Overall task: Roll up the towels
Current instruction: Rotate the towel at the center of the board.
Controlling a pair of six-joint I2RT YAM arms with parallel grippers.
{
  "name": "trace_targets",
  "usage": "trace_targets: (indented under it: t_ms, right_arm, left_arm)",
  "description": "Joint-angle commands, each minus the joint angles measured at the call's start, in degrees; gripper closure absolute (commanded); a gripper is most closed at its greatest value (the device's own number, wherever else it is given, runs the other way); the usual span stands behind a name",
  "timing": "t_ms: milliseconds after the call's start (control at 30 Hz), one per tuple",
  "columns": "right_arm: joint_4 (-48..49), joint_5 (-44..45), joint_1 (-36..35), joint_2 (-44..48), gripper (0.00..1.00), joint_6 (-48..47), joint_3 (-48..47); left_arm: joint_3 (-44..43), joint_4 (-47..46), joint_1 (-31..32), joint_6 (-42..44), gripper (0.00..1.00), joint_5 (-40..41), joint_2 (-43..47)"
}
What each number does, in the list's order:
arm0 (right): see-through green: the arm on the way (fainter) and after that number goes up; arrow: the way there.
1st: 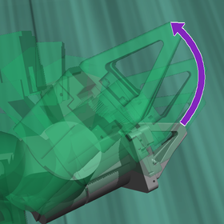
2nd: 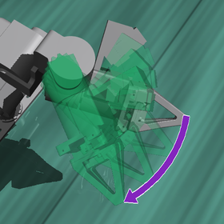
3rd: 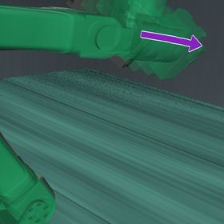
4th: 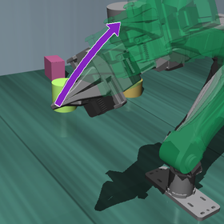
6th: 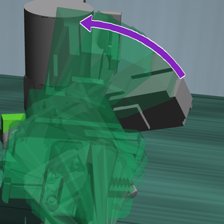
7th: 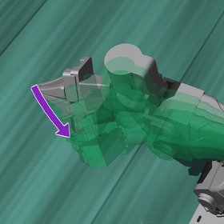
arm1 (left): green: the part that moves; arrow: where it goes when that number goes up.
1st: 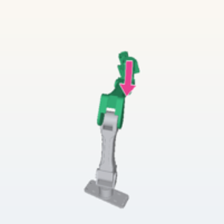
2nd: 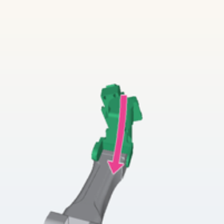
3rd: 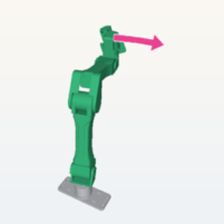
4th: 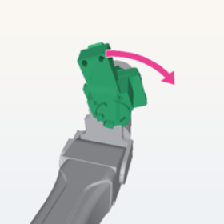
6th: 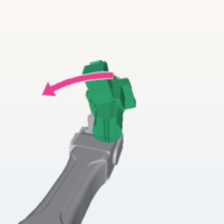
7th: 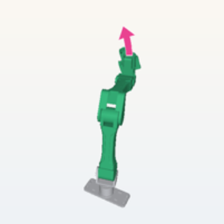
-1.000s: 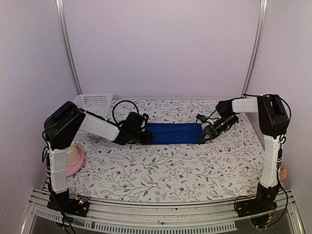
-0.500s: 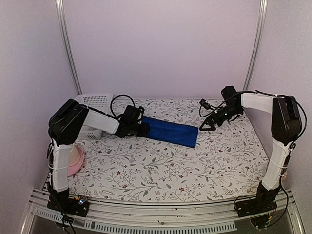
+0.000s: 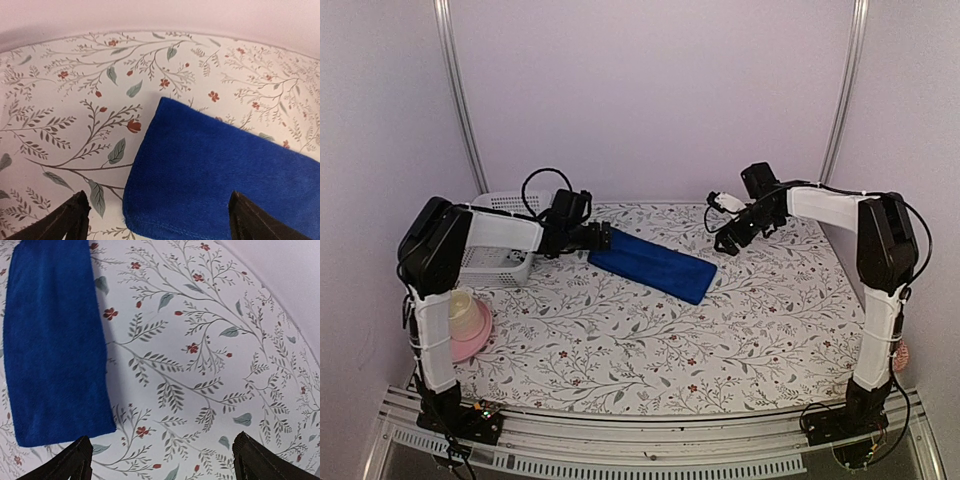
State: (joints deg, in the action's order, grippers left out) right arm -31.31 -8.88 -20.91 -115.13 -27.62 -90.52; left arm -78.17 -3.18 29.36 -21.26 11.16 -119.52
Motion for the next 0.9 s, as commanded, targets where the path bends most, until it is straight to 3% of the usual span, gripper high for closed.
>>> trace_targets:
  t_ms: [0,333,733,867]
  right_arm:
    - [2.41,8.38,-1.21,-5.96,0.01,1.22,-7.92]
    - [2.31,9.03,-6.51,-17.14,0.01,2.36,-18.99]
    - [2.23,6.7,-7.58,-23.99,0.01,4.38,-21.73]
    - [2.22,11.02,-7.53,-25.66,0.01,4.5,-21.58]
  left_arm:
    - [5.63,-2.99,1.51,-0.92,0.03,-0.66,9.2]
    - [17.05,-6.69,8.48,-4.15,0.03,1.18,14.72]
    - [22.25,-7.87,12.22,-7.17,0.03,3.23,15.38]
    - [21.98,-7.45,12.71,-7.18,0.03,3.75,15.2]
